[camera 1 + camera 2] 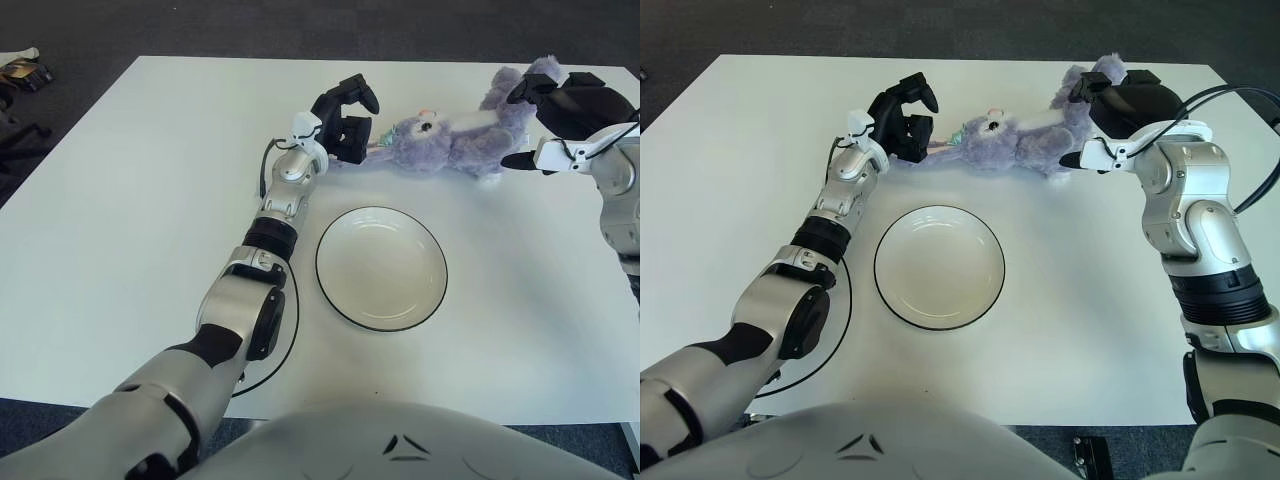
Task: Put the doll into the plate.
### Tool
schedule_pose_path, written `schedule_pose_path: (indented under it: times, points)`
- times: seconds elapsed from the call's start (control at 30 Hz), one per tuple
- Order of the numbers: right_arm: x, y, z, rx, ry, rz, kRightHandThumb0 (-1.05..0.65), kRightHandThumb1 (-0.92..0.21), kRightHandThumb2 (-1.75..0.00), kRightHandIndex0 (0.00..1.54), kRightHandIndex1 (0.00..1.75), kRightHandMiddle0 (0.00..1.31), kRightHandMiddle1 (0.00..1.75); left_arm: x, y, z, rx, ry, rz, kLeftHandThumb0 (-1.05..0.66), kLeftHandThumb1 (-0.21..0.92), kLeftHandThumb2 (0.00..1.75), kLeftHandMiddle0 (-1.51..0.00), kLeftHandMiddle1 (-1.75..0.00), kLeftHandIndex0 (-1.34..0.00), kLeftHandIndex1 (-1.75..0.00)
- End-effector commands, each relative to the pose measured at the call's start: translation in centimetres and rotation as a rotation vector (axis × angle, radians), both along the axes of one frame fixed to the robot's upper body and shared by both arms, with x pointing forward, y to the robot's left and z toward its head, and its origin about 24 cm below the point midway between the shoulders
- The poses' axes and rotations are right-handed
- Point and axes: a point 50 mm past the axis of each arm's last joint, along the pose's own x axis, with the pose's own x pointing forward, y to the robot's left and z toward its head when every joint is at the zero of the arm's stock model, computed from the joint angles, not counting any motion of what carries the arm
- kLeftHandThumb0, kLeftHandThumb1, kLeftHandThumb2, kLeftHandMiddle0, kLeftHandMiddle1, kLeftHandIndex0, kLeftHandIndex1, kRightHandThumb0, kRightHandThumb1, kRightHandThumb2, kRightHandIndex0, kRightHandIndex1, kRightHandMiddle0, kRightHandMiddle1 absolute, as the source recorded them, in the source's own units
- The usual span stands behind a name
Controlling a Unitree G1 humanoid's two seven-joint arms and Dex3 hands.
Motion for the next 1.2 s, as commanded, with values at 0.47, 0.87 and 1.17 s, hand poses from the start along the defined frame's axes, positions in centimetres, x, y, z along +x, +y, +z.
schedule_pose_path:
  times: [0.47, 0.87, 1.17]
  points:
    - [2.3, 1.4, 0.5, -0.004, -0.029, 0.096, -1.02, -0.76, -0.57, 0.0, 1.24, 0.0, 0.88, -0.1, 0.5, 0.0, -0.009, 0.02, 0.037, -0.51, 0.24, 1.42, -1.33, -1.75, -0.68, -1.75]
    - [3.1, 3.0, 1.2, -0.016, -0.013, 0.13, -1.01, -0.68, -0.61, 0.02, 1.26, 0.0, 0.81, -0.1, 1.1, -0.2, -0.001, 0.019, 0.086, -0.51, 0.24, 1.41, -1.33, -1.75, -0.67, -1.75]
    - [3.2, 4.3, 1.3, -0.046, -0.019, 0.133, -1.02, -0.61, -0.66, 0.03, 1.28, 0.0, 0.79, -0.1, 1.7, -0.3, 0.003, 0.025, 0.135, -0.51, 0.25, 1.4, -1.34, -1.75, -0.67, -1.75]
